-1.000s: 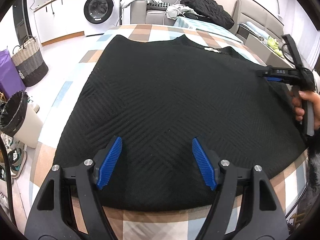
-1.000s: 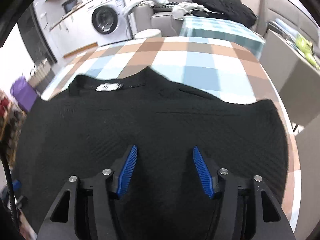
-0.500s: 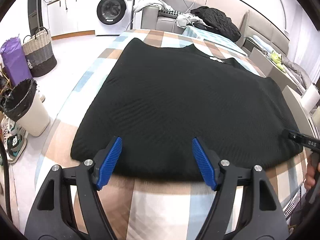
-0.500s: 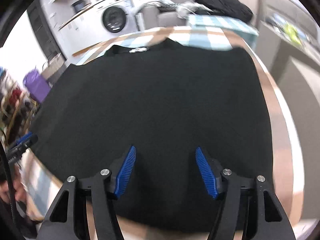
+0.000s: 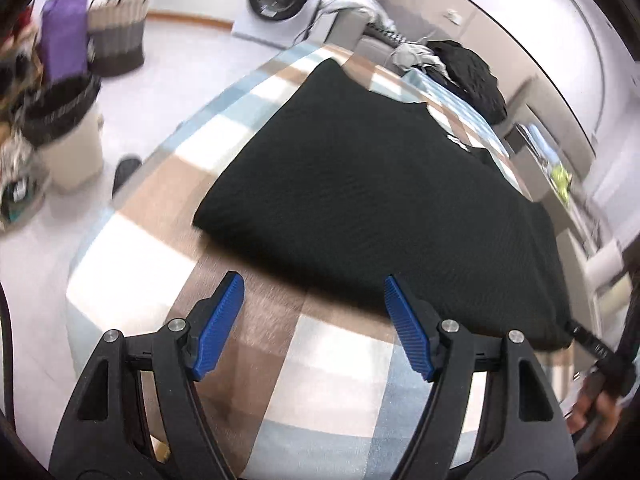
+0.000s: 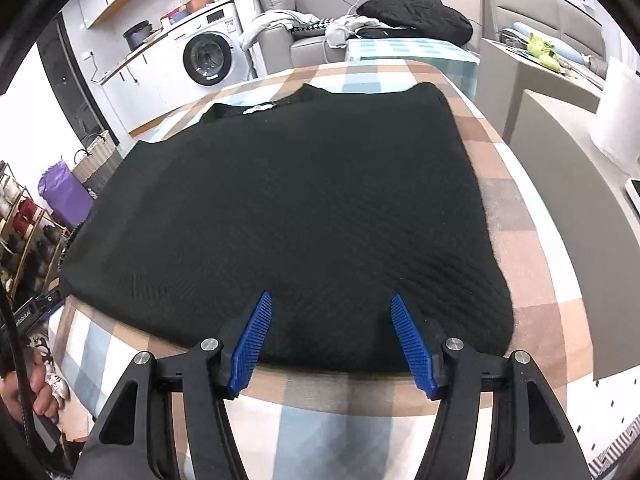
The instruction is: Fold small clothes
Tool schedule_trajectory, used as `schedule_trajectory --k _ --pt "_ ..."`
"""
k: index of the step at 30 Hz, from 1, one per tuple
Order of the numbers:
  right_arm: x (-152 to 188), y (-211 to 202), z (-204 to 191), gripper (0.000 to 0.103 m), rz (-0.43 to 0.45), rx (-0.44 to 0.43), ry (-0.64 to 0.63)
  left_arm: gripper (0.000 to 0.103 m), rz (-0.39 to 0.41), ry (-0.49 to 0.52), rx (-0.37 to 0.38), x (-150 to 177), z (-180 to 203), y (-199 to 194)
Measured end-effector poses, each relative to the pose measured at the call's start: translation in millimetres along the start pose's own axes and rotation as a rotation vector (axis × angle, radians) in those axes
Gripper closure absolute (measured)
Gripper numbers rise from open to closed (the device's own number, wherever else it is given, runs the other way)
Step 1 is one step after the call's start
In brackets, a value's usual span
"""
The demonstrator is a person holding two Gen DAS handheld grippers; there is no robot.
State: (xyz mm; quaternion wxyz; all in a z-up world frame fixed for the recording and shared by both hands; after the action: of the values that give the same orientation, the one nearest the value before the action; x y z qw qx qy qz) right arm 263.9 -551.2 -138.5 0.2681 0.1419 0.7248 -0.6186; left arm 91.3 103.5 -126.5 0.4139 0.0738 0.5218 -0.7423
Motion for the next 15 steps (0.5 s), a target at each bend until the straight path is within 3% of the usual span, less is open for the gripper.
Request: schedule_trajectory --k 10,11,12,14,15 --pt "-12.8 -4.4 -18.8 0.039 0.042 -0.033 -0.041 0.033 0.091 -0.039 -0.050 -26.5 -3.3 20.8" --pt "-13.7 -4.3 -19.4 0.039 0.046 -0.030 -0.042 0.041 0.102 -0.050 -0.059 -31.1 -2.5 24.6" --pt "-14.6 -3.3 -19.9 0.039 0.045 -0.024 -0.041 0.058 0.104 -0.055 -0.067 -34.5 -2.9 29.2" --pt "-15.4 -2.1 -20.4 0.039 0.043 -0.020 -0.035 0.083 0.103 -0.056 -0.091 -39.6 -1.9 38.1" --pt "-16.0 -1.4 -20.9 0.039 0.044 -0.020 -0.033 0.090 0.106 -0.056 -0.088 -41.8 -1.2 40.9"
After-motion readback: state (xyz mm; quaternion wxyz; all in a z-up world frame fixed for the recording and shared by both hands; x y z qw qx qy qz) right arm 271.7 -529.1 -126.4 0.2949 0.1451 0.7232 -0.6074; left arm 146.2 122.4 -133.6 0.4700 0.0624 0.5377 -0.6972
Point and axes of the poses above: each gripper's, at about its wrist camera, not at the fingertips, and y roughly the way its jaws point, z to its right, x to its underside, the point moved 6 cm from there along y, roughly the way its jaws point, and after that the axes turned 6 degrees about x, right-handed, at the moved point
